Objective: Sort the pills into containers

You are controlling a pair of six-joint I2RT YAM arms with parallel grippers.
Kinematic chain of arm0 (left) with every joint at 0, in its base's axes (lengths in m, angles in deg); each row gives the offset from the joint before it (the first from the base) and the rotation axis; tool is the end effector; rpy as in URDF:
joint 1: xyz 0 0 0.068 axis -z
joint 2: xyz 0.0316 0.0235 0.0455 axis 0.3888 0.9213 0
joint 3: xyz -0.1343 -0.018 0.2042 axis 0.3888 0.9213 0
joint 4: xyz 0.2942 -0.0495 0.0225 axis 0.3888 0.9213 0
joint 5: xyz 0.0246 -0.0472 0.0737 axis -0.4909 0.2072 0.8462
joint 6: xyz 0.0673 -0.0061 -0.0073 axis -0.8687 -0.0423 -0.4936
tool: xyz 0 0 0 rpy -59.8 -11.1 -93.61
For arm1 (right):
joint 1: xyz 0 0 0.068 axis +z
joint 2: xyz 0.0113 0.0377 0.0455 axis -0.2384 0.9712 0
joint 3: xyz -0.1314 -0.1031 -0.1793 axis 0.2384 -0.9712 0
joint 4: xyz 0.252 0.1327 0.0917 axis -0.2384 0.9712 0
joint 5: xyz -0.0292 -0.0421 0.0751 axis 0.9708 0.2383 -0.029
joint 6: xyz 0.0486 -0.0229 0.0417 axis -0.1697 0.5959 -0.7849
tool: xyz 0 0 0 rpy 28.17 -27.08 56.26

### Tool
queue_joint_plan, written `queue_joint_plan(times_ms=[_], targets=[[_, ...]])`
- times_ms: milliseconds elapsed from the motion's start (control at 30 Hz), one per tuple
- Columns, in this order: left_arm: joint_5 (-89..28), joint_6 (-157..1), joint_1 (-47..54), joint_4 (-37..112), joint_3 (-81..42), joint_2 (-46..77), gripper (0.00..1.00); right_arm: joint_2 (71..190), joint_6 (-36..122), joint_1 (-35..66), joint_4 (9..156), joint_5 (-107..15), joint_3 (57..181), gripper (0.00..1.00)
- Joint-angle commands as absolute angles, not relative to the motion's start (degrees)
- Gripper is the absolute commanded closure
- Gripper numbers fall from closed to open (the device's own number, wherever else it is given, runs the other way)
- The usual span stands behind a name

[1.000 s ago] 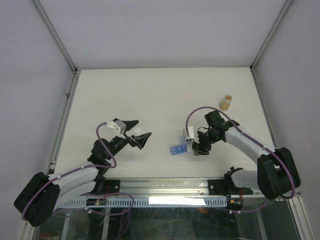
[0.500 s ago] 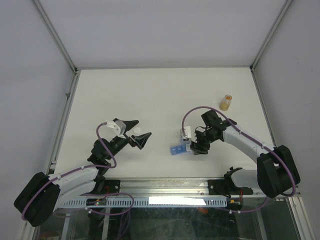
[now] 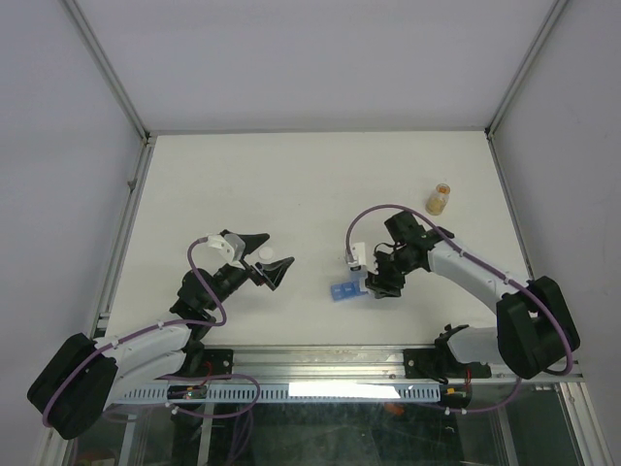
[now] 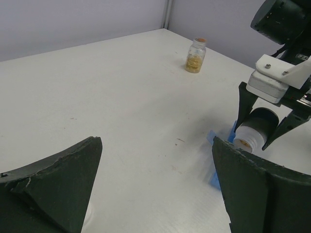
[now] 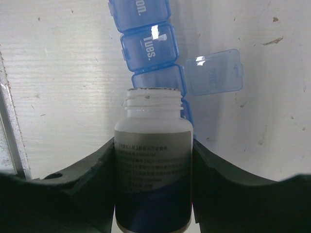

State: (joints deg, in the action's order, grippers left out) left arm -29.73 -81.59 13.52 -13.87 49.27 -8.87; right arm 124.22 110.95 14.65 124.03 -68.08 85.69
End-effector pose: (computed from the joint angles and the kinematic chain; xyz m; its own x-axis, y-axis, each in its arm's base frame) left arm 0.1859 -0.1460 0.1389 -0.0162 -0.1564 -0.9876 0.6985 0.7049 -0.1231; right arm 0.2189 0.1494 0.1230 0.0550 -0.8331 -0.5504 -0.9981 -0.0621 -0.0057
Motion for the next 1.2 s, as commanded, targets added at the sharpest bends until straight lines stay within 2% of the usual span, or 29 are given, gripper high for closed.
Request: queue_joint_plan(times_ms=[0,867,967,1067,1167], targets=[[-30.5,-83.2,13.9,-16.8,47.7,-8.9,0.01,124.5,109.2,15.4,124.3,-66.7,88.7,1.0],[-30.7,-83.2,13.9,-16.3,47.0,-8.1,0.01,123.2,109.0,16.7,125.4,-64.6,89.1,1.0],[-30.7,-83.2,13.8,-16.3,47.0,-8.1,0.01,122.6,110.2,16.7,127.3,-67.5,89.7,1.0],[-30.7,-83.2,13.9,-16.3,47.0,-8.0,0.01,122.4,108.7,16.7,124.9,-64.1,89.0,1.0],[-30.7,-83.2,13.8,-16.3,47.0,-8.1,0.01,122.4,109.5,16.8,127.3,-67.6,89.9,1.0]])
